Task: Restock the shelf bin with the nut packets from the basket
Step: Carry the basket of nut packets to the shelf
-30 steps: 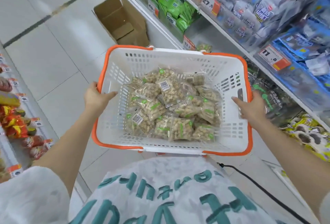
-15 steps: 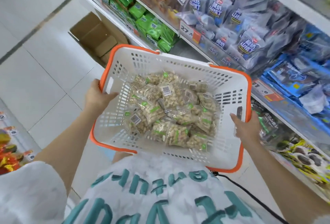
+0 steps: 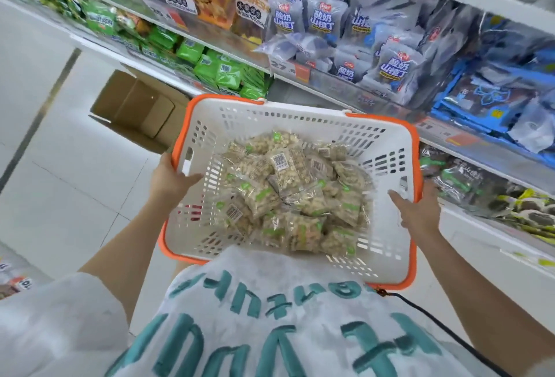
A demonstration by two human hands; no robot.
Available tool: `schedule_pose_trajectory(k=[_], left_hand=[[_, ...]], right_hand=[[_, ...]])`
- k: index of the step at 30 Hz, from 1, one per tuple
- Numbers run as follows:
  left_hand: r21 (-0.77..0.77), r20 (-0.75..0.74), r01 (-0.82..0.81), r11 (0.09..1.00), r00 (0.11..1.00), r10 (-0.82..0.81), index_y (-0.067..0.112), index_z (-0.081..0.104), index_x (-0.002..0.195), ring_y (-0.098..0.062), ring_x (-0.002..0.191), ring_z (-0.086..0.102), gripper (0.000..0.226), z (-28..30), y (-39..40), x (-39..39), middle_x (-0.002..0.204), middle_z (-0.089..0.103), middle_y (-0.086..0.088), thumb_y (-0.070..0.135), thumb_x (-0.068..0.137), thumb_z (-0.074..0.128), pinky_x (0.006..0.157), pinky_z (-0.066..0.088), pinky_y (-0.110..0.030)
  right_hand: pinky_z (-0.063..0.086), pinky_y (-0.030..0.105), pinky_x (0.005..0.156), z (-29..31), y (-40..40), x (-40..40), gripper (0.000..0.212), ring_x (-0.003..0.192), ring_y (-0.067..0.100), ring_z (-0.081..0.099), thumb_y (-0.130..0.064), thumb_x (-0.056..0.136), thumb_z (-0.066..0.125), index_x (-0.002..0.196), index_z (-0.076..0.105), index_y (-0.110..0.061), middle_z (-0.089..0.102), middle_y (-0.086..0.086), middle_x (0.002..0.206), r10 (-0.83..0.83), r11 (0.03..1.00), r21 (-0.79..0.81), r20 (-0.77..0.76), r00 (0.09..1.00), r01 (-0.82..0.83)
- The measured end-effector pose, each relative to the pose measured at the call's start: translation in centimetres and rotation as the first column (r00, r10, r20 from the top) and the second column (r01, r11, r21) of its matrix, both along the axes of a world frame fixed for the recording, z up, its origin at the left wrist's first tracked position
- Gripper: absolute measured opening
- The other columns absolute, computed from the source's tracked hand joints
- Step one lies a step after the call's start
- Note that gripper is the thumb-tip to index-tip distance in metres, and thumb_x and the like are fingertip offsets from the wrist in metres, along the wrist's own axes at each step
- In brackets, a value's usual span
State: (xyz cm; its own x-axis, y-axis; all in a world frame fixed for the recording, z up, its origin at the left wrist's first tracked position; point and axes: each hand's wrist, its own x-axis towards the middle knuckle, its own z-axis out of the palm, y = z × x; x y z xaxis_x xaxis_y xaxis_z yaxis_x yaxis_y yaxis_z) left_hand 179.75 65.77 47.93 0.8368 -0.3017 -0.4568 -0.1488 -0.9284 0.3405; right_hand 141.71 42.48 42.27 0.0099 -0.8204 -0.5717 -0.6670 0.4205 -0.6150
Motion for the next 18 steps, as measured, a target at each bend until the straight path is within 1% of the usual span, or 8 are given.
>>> schedule_pose_trajectory(k=[3,6,8,10,12,14,15,18], left_hand=[[-0.023,-0.034,0.066,0.998,0.997,-0.067,0.005,0.046,0.113,-0.024,0.079,0.051,0.052,-1.1,-1.3,2.4,0.091,0.056,-0.006,0.023,0.076,0.078,0.061,0.039,-0.031],[-0.071,-0.067,0.127,0.989,0.989,-0.131,0.006,0.046,0.112,-0.026,0.084,0.053,0.05,-2.3,-3.1,5.1,0.097,0.054,-0.004,0.02,0.075,0.078,0.068,0.042,-0.034],[-0.077,-0.095,0.188,0.979,0.976,-0.195,0.01,0.045,0.104,-0.031,0.085,0.06,0.047,-3.3,-4.3,7.0,0.097,0.057,-0.006,0.021,0.074,0.079,0.067,0.044,-0.035],[-0.061,-0.114,0.251,0.966,0.96,-0.256,0.012,0.043,0.099,-0.034,0.083,0.062,0.046,-4.1,-5.4,8.7,0.095,0.059,-0.009,0.023,0.073,0.079,0.066,0.046,-0.036],[-0.051,-0.121,0.324,0.945,0.937,-0.328,0.011,0.044,0.1,-0.034,0.082,0.063,0.045,-5.0,-6.2,10.1,0.093,0.059,-0.009,0.025,0.074,0.078,0.067,0.047,-0.036],[-0.07,-0.137,0.373,0.925,0.915,-0.379,0.008,0.047,0.105,-0.034,0.086,0.062,0.047,-5.9,-6.5,11.0,0.096,0.062,-0.009,0.026,0.074,0.078,0.068,0.045,-0.035],[-0.08,-0.146,0.388,0.918,0.907,-0.396,0.008,0.048,0.108,-0.034,0.089,0.062,0.048,-6.5,-6.5,11.4,0.1,0.063,-0.01,0.025,0.074,0.078,0.069,0.045,-0.034],[-0.083,-0.154,0.412,0.907,0.894,-0.42,0.006,0.048,0.108,-0.035,0.092,0.061,0.049,-8.4,-6.3,12.3,0.104,0.064,-0.014,0.025,0.075,0.077,0.07,0.044,-0.035]], right_hand=[[0.046,0.033,0.053,-0.4,1.4,0.9,0.036,0.058,0.02,0.052,-0.027,0.084,0.072,0.105,0.044,-0.018,0.054,-0.004,0.073,-0.039,0.999,-0.039,-0.015,0.999,0.039],[0.048,0.036,0.057,-1.0,3.5,1.7,0.035,0.059,0.021,0.051,-0.028,0.083,0.073,0.1,0.046,-0.013,0.051,-0.001,0.071,-0.145,0.988,-0.062,-0.059,0.988,0.142],[0.048,0.037,0.058,-1.3,5.7,2.3,0.036,0.058,0.022,0.051,-0.026,0.082,0.074,0.096,0.045,-0.012,0.051,0.0,0.069,-0.233,0.971,-0.07,-0.09,0.968,0.227],[0.044,0.032,0.055,-1.3,8.7,3.1,0.035,0.059,0.022,0.051,-0.024,0.081,0.074,0.094,0.044,-0.012,0.051,0.0,0.068,-0.325,0.944,-0.094,-0.122,0.938,0.315],[0.04,0.03,0.052,-1.5,11.7,4.0,0.034,0.062,0.023,0.052,-0.024,0.081,0.073,0.094,0.045,-0.012,0.05,-0.001,0.069,-0.401,0.915,-0.11,-0.153,0.903,0.388],[0.046,0.034,0.055,-2.0,14.0,4.7,0.035,0.067,0.031,0.055,-0.026,0.081,0.074,0.094,0.045,-0.012,0.051,0.001,0.071,-0.447,0.894,-0.11,-0.181,0.876,0.434],[0.048,0.037,0.057,-2.3,14.8,5.1,0.035,0.068,0.032,0.055,-0.028,0.08,0.074,0.093,0.045,-0.012,0.05,0.001,0.071,-0.462,0.887,-0.113,-0.201,0.863,0.449],[0.044,0.036,0.059,-3.3,16.0,6.0,0.036,0.07,0.031,0.053,-0.028,0.082,0.073,0.091,0.042,-0.012,0.048,0.001,0.071,-0.463,0.886,-0.126,-0.232,0.855,0.446]])
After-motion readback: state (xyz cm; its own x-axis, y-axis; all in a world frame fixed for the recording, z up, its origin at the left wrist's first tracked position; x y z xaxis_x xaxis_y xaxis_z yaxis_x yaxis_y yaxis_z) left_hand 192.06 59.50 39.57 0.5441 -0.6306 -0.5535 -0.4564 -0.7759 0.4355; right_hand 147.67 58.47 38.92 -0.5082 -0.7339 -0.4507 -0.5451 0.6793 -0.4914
